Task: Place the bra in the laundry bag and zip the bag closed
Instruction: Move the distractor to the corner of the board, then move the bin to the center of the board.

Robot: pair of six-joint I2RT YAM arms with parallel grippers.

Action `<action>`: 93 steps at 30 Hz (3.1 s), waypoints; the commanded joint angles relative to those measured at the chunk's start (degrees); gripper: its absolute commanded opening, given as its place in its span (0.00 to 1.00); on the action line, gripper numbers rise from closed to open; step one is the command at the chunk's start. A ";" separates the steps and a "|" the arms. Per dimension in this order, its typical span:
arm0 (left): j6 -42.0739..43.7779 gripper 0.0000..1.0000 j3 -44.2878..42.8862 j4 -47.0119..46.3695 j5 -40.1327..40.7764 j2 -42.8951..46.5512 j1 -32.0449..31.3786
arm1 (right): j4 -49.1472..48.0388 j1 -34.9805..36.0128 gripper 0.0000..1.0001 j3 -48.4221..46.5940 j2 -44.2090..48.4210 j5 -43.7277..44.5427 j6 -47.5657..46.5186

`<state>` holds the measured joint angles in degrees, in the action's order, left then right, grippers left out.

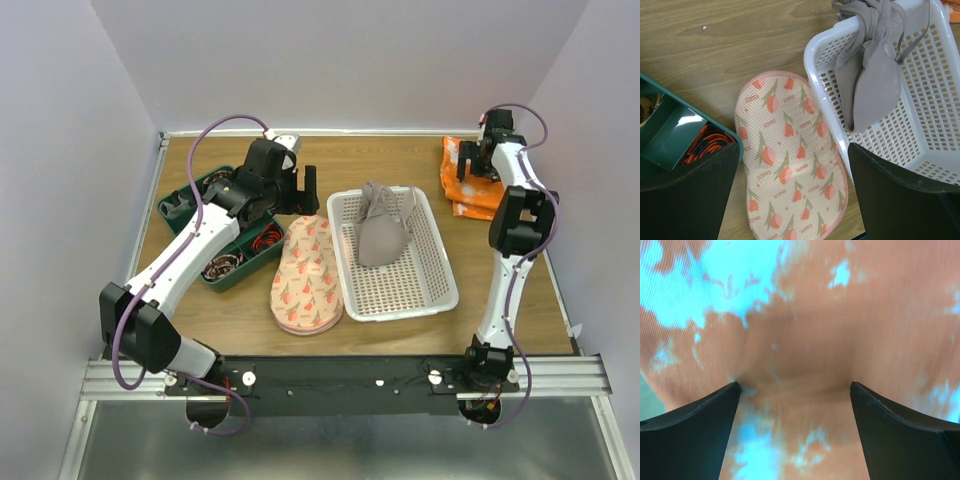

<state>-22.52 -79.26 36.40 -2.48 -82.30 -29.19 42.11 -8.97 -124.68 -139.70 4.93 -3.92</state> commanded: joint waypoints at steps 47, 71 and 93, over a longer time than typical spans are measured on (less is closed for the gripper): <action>-13.68 0.00 -2.99 -10.83 -3.67 -18.59 -11.33 | 1.66 15.48 1.00 56.13 71.76 -15.92 23.52; -25.38 0.00 -40.92 -18.11 -10.68 -47.32 2.38 | 7.64 15.48 1.00 47.86 73.43 -12.13 21.77; -34.43 0.56 -49.75 -33.86 -19.75 -63.24 6.69 | 4.83 15.48 1.00 51.38 70.79 -18.90 22.20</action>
<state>-55.79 -126.58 7.75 -19.90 -144.59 -22.55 48.40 6.57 -74.87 -68.60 -10.68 18.00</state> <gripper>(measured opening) 0.395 0.998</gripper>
